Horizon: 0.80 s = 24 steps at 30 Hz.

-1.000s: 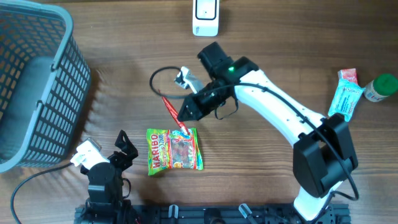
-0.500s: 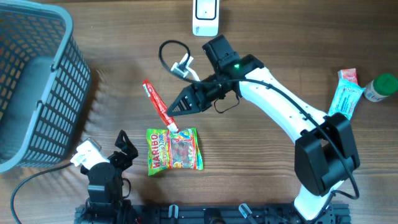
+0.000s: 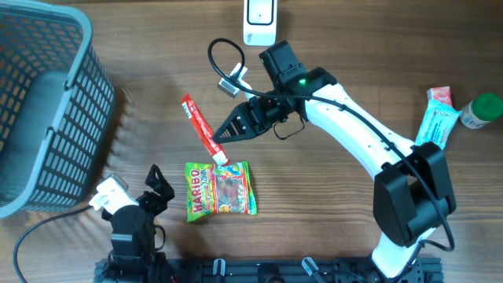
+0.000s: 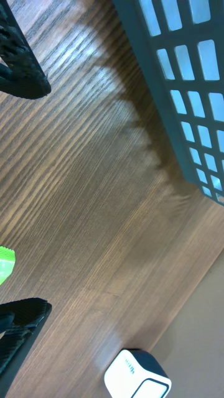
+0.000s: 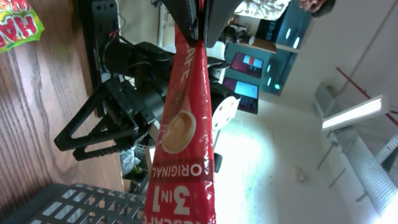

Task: Scan the item barcode
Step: 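Lift the Nescafé stick and hold it up to the white scanner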

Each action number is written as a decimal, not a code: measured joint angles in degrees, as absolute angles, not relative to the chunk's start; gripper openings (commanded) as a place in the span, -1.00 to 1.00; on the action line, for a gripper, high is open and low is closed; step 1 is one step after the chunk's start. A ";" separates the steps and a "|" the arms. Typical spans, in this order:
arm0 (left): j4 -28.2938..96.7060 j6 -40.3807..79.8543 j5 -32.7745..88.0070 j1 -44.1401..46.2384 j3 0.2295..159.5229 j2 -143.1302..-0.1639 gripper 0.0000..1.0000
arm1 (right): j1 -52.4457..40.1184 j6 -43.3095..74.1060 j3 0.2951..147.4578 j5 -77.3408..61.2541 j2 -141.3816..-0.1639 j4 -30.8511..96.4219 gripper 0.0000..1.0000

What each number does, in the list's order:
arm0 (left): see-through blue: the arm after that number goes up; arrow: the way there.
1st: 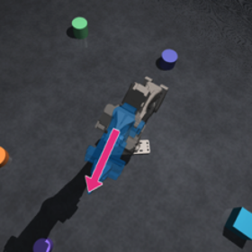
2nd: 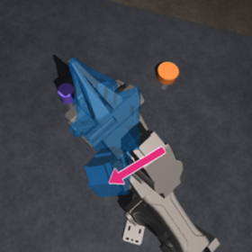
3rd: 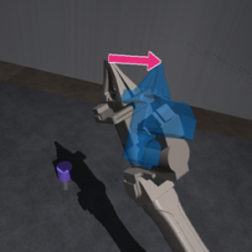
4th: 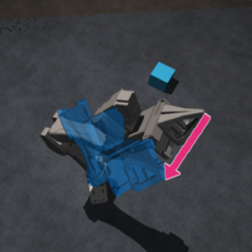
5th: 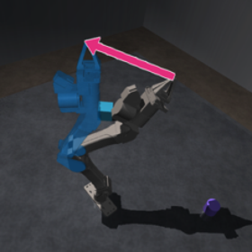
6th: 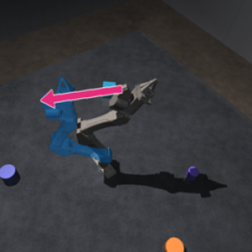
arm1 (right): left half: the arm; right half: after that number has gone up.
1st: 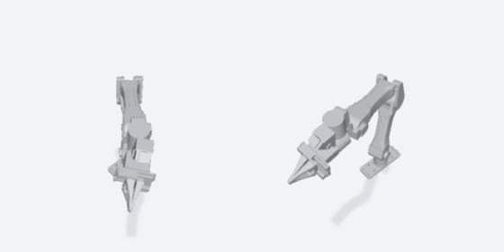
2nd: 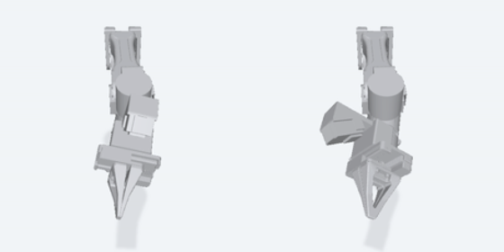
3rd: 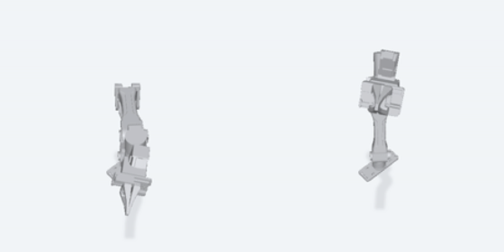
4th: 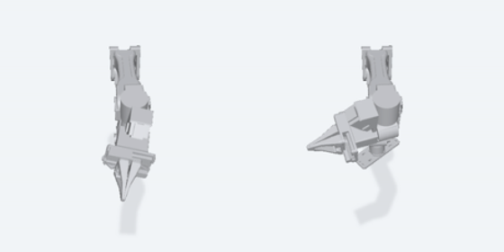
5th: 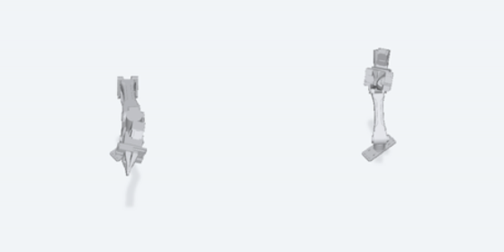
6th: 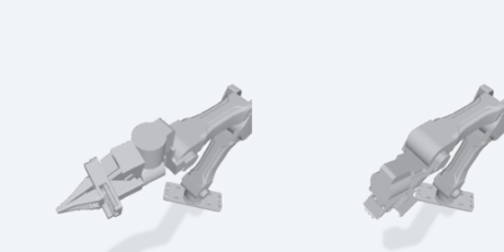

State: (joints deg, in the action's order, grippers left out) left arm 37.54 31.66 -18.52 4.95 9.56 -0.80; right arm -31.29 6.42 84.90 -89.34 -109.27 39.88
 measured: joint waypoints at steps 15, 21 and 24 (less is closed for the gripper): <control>37.52 31.66 -18.52 4.95 9.56 -0.80 1.00 | -31.07 17.06 84.79 -54.98 -109.27 31.81 -0.91; 37.52 31.66 -18.52 4.95 9.56 -0.80 1.00 | -30.85 18.85 84.79 -36.49 -109.30 24.03 -0.91; 37.54 31.66 -18.52 4.95 9.56 -0.80 1.00 | -30.55 19.14 84.79 -32.45 -109.62 19.68 -0.91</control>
State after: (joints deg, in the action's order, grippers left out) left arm 37.54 31.66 -18.52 4.95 9.56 -0.80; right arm -30.55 19.14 84.79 -32.45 -109.62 19.68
